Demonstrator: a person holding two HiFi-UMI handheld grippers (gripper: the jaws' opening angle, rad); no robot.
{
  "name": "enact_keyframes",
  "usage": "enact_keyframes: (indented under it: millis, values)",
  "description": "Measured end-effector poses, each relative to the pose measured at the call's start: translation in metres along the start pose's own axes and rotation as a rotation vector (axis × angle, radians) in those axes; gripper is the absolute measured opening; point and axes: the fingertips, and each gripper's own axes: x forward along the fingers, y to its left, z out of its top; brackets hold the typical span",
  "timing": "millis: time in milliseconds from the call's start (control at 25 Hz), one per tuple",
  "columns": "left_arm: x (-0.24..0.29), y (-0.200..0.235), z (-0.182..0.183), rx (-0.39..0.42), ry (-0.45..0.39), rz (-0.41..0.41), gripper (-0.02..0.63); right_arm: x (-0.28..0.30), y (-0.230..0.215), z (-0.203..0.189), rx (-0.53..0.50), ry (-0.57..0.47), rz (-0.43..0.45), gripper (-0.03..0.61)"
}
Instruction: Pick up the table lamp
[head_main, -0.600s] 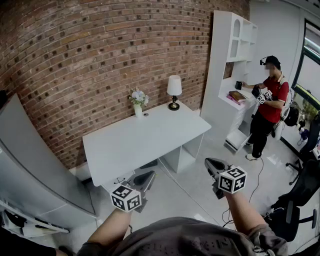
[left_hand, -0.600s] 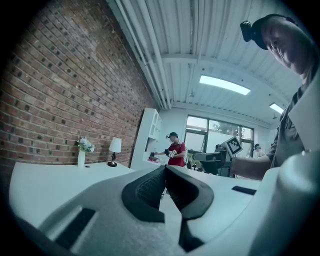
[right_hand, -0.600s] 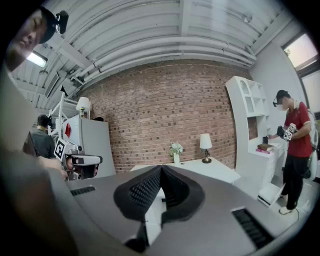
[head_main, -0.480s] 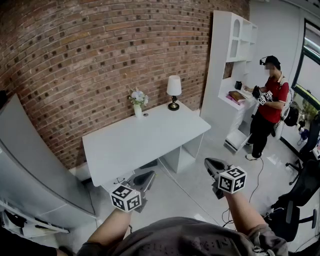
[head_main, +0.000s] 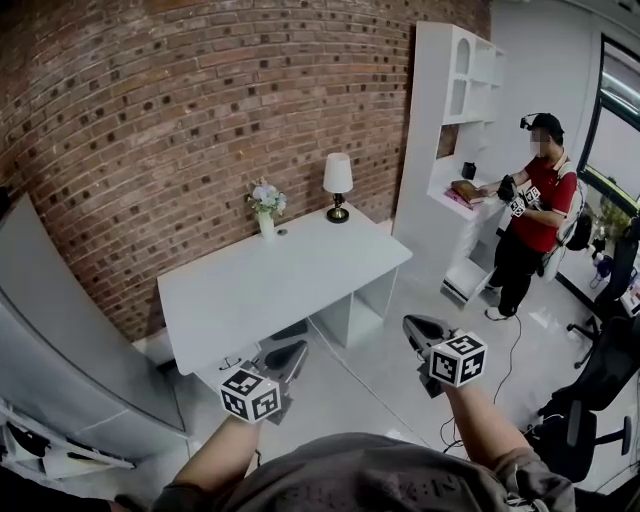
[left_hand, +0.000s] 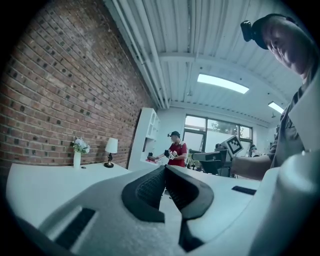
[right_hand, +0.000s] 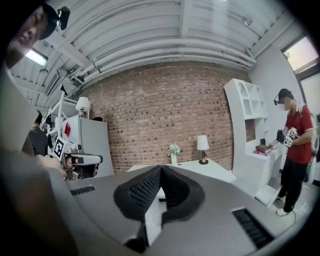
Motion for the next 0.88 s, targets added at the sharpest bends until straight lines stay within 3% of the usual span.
enact_keyframes:
  millis: [600,880]
  values:
    - [0.047,-0.086,-0.006,-0.004,-0.032,0.069,0.005,-0.063,-0.052,-0.003,-0.032,0.005,0.065,-0.006]
    - [0.064,-0.096,-0.014,-0.002,-0.015,0.089,0.005,-0.071,-0.075,-0.009,-0.022,0.003,0.080,-0.006]
